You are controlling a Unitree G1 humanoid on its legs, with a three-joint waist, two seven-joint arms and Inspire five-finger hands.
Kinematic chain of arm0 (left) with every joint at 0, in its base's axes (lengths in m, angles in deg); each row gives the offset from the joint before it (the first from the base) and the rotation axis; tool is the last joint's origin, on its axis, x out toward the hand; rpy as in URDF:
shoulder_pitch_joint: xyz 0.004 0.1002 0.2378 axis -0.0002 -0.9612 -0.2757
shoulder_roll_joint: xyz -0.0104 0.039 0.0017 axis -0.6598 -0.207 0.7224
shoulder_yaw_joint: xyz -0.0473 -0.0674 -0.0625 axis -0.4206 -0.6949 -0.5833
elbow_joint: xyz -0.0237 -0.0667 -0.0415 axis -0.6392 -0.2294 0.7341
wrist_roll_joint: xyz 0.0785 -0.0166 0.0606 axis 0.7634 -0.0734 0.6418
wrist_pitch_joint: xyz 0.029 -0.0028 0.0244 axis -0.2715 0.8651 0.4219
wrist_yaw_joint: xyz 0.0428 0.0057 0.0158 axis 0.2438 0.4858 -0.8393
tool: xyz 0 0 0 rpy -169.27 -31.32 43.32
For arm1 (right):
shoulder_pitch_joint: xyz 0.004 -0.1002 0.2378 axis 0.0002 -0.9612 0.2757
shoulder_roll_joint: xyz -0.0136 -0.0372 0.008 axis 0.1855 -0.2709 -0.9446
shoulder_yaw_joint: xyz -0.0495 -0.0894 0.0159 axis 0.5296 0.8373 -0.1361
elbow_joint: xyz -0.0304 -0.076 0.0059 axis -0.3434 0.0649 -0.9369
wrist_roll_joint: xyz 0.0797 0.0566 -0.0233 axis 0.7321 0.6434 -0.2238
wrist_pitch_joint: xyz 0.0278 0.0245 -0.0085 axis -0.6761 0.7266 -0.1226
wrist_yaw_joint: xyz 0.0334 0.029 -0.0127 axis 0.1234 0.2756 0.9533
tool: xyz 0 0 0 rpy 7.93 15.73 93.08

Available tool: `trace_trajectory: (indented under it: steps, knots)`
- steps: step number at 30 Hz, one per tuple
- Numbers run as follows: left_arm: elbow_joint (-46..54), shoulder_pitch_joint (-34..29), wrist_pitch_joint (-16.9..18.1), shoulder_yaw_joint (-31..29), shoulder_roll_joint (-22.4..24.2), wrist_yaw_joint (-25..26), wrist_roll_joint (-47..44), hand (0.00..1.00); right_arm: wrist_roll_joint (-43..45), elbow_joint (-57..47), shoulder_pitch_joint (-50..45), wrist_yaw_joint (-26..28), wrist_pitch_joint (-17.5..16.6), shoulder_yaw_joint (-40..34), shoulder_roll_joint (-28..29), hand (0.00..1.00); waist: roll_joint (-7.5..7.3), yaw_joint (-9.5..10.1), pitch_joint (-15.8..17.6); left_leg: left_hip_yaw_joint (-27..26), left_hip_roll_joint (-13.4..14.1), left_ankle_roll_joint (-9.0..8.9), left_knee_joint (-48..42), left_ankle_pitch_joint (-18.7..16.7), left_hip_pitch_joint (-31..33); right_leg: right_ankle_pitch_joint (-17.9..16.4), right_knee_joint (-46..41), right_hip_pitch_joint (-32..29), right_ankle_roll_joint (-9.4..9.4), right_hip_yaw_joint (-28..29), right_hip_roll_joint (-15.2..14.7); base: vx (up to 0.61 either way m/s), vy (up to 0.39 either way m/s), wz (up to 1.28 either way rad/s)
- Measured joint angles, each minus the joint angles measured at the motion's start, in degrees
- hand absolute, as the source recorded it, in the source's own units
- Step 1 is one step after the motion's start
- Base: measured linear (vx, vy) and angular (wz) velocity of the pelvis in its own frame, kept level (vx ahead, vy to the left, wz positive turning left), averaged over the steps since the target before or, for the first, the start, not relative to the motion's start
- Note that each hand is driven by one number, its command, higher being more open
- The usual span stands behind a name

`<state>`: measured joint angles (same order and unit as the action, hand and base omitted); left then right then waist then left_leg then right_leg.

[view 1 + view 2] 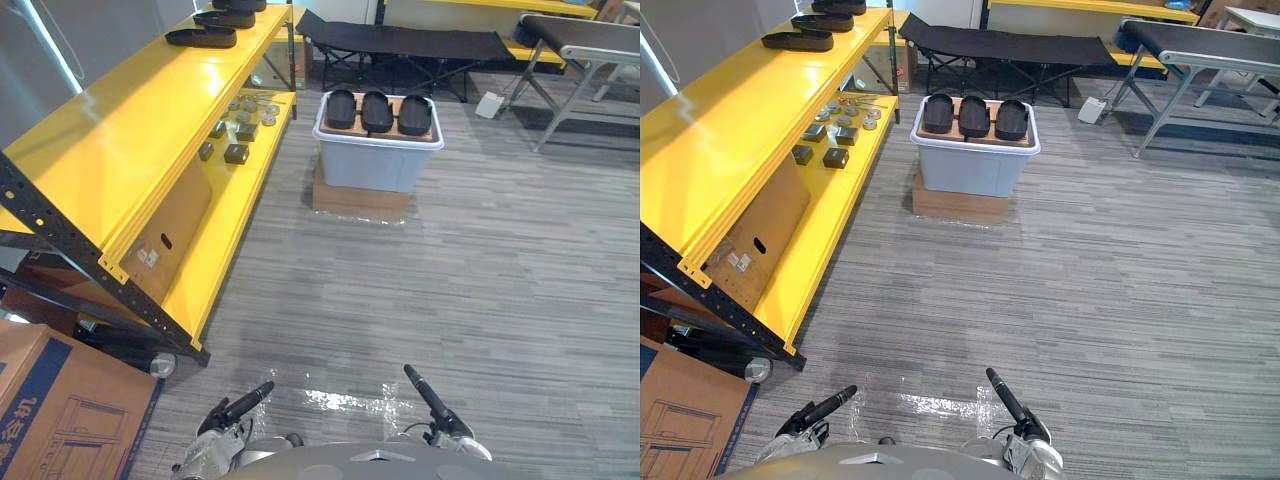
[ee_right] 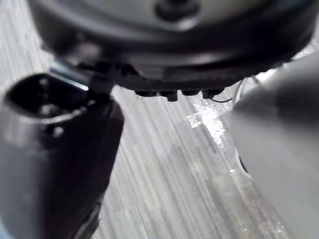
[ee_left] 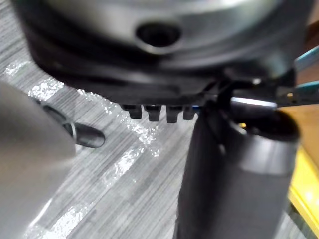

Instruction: Walk over and take three plastic housings, then place them on the shelf

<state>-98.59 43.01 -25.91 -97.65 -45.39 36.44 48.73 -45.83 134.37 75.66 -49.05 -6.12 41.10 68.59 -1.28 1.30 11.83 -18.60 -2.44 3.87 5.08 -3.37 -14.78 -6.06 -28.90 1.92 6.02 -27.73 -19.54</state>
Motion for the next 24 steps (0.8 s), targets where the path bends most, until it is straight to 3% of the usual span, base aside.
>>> trace_trajectory:
  steps: [1,2,3,5,6,9,12,13,14,15,16,18,19,20,21,22,23,24]
  knots:
    - [-0.1,-0.5,0.0,-0.1,-0.9,0.1,1.9,1.0,-0.1,-0.1,-0.3,0.3,-0.1,-0.5,0.2,1.0,-0.39,0.17,0.1,-0.2,1.0,-0.31,0.0,-0.7,-0.7,-1.6,0.2,-1.1,-0.97,0.1,0.4,0.11,0.063,-0.05]
    - [-0.4,-0.9,-0.8,-0.1,-1.9,0.1,3.3,1.0,-0.2,0.0,-0.5,0.9,0.2,-0.5,0.6,1.0,-0.67,0.17,0.3,-0.3,2.7,-1.02,-1.8,-2.1,-0.5,-1.6,2.4,-2.5,-0.5,0.9,1.6,0.12,0.045,-0.04]
    - [-0.6,-0.9,-1.2,-0.1,-2.2,0.0,3.7,1.0,-0.4,0.4,-0.6,1.1,0.3,-0.6,0.8,1.0,-0.68,0.21,0.3,-0.3,3.6,-1.33,-3.0,-3.0,0.0,-1.1,4.2,-3.2,0.28,1.5,2.3,0.17,0.033,-0.04]
    - [-2.3,-1.8,-3.9,-0.9,-2.5,-0.1,5.0,1.0,-0.4,0.9,-0.6,1.5,1.5,-2.6,1.1,1.0,-1.04,0.44,0.5,-0.9,5.8,-3.6,-7.9,-6.2,1.3,1.7,12.8,-5.1,2.99,2.9,3.6,0.26,0.048,-0.11]
    - [-2.7,-1.9,-4.7,-1.4,-2.6,-0.2,4.9,1.0,-0.4,1.2,-0.8,1.5,1.8,-3.1,1.1,1.0,-1.19,0.53,0.6,-1.1,6.1,-4.01,-9.2,-7.1,1.4,2.2,14.3,-5.0,3.19,2.9,3.5,0.29,0.031,-0.06]
    - [-2.3,-1.7,-4.9,-2.3,-2.5,-0.1,4.0,1.0,-0.6,2.8,-2.0,1.5,3.7,-3.4,0.5,1.0,-1.4,1.31,0.7,-0.7,6.8,-6.29,-16.1,-12.9,1.1,2.0,11.4,-6.1,1.61,4.6,3.7,0.4,-0.08,0.03]
    - [-2.3,-1.8,-4.9,-2.0,-2.3,0.5,-2.8,1.0,-2.3,4.5,-2.6,1.9,6.2,-3.6,0.2,1.0,-0.98,0.23,0.5,-0.5,8.2,-8.34,-23.6,-20.2,1.4,-1.6,1.7,-8.8,-3.65,5.3,5.3,0.37,-0.208,0.0]
    - [-2.4,-2.0,-4.8,-2.0,-1.1,0.3,-4.5,1.0,-2.8,4.7,-2.8,2.8,6.8,-4.0,-1.4,1.0,1.91,-0.46,-0.1,-0.5,11.4,-8.99,-26.7,-21.3,1.9,-3.7,1.3,-8.0,-4.64,4.4,7.8,0.46,-0.245,0.05]
    - [-2.4,-2.3,-4.7,-2.2,-0.9,-0.2,-5.1,1.0,-3.1,4.9,-2.7,2.9,6.8,-3.8,-1.8,1.0,2.27,-0.44,-0.8,-0.9,12.5,-9.05,-31.3,-21.4,4.2,-5.1,2.0,-7.6,-4.56,4.3,8.7,0.58,-0.259,0.03]
    - [-2.2,-1.5,-4.6,-2.8,0.5,-1.2,-6.9,1.0,-6.4,5.4,-1.9,3.5,6.8,-3.8,-2.8,1.0,4.45,-0.71,-0.1,-0.2,17.7,-9.25,-48.2,-16.8,12.3,-4.8,4.6,-5.7,-5.55,3.5,11.0,0.48,-0.182,0.01]
    - [-2.1,-1.4,-4.5,-3.0,0.8,-1.4,-7.5,1.0,-7.5,5.3,-1.2,3.6,6.8,-3.7,-3.2,1.0,4.57,-0.74,0.8,1.3,19.3,-9.01,-54.2,-14.7,15.3,-4.4,7.0,-3.5,-5.75,2.8,12.0,0.56,-0.211,0.1]
    - [-1.7,-1.5,-3.7,-5.0,2.3,-1.4,-9.3,1.0,-9.5,5.6,-1.3,3.5,7.0,-3.0,-3.9,1.0,5.2,-0.07,1.5,4.8,17.6,-10.18,-58.8,-15.8,19.7,-2.8,12.7,3.3,-5.89,2.8,13.0,0.41,-0.103,0.11]
    - [-1.4,-1.7,-3.0,-5.0,2.7,-1.5,-9.1,1.0,-9.4,5.8,-1.0,3.4,6.8,-2.6,-3.9,1.0,4.62,0.75,1.7,5.2,14.5,-9.6,-55.5,-16.3,21.6,-2.0,16.4,7.7,-5.68,2.9,12.5,0.52,-0.074,-0.07]
    - [-0.3,-2.0,-2.8,-4.9,2.8,-1.7,-8.5,1.0,-9.2,6.0,-0.4,3.3,5.2,-2.1,-4.1,1.0,3.92,1.83,2.0,4.6,10.6,-8.9,-45.9,-15.9,24.1,-1.7,19.4,11.4,-5.15,2.9,11.7,0.51,-0.046,-0.15]
    - [0.1,-2.2,-2.7,-5.0,2.8,-1.7,-8.4,1.0,-8.8,5.9,0.4,3.2,4.7,-2.2,-4.1,1.0,3.85,2.02,2.0,4.4,9.5,-8.51,-40.9,-14.8,25.3,-1.6,20.1,11.9,-4.98,3.0,11.5,0.4,-0.001,-0.32]
    - [0.1,-2.6,-2.1,-5.1,2.8,-1.8,-8.3,1.0,-8.4,5.9,1.4,2.6,4.1,-2.2,-4.0,1.0,3.95,2.16,2.1,4.5,8.5,-8.03,-32.4,-10.7,26.7,-1.6,20.7,12.8,-4.88,3.3,11.4,0.31,0.069,-0.48]
    - [0.1,-3.2,-1.7,-5.6,2.9,-1.8,-8.1,1.0,-6.6,5.0,2.5,2.2,3.2,-2.2,-4.0,1.0,4.0,2.39,2.1,5.6,7.9,-7.57,-22.1,-2.3,27.6,-2.1,21.7,13.8,-3.84,4.5,11.8,0.32,0.096,-0.57]
    - [-0.1,-3.4,-1.6,-6.0,3.3,-1.8,-8.1,1.0,-6.0,4.5,2.7,2.2,2.8,-2.1,-3.8,1.0,3.99,2.85,2.1,6.0,7.9,-7.58,-19.7,3.4,27.6,-2.8,22.2,14.7,-2.64,5.4,12.1,0.43,0.152,-0.56]
